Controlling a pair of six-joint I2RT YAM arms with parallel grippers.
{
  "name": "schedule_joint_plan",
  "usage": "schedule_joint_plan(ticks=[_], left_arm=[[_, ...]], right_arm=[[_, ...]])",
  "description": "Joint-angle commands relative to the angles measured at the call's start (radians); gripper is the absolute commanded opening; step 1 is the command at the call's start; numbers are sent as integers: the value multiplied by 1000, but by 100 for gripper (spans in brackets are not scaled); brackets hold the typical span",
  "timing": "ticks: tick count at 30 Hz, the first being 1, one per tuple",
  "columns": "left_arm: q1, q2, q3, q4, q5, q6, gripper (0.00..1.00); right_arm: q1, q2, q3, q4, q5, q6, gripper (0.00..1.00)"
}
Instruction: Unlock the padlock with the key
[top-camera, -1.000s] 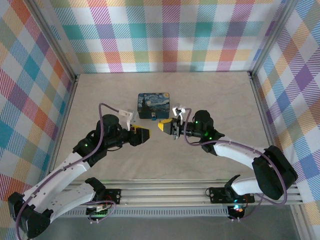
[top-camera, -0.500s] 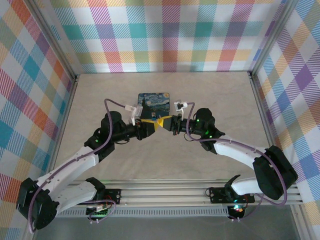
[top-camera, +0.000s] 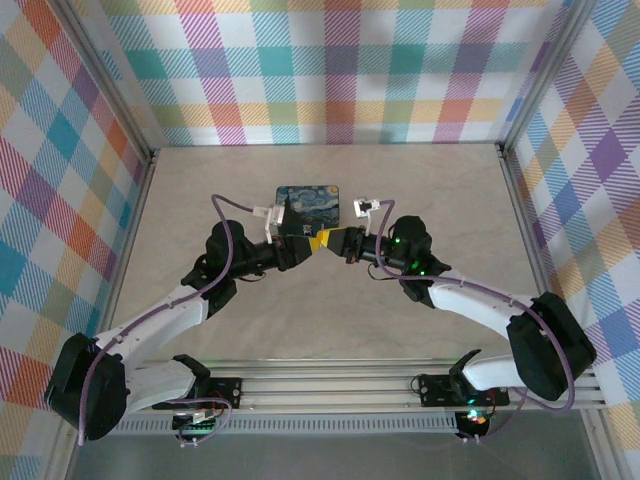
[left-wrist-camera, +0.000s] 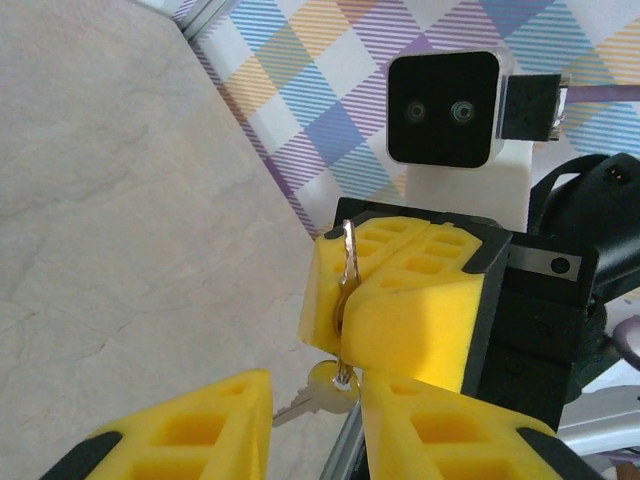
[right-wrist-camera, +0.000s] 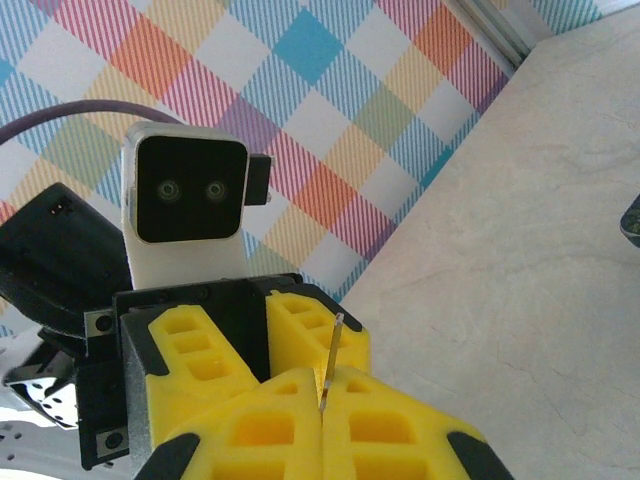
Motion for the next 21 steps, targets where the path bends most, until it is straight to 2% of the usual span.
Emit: schedule_joint_plan(ticks=[1,10,16,21], left_arm=[[8,9,-8,115,34,-36,29],[7,67,0,215,69,-92,29],[7,88,10,246,82,-102,40],[1,85,14,206,66,-39,42]], right_arm=[[1,8,29,70,-4,59,0],[1,39,26,112,12,130,0],[2,48,18,100,60,175,0],[3,41,9,40,118,217,0]])
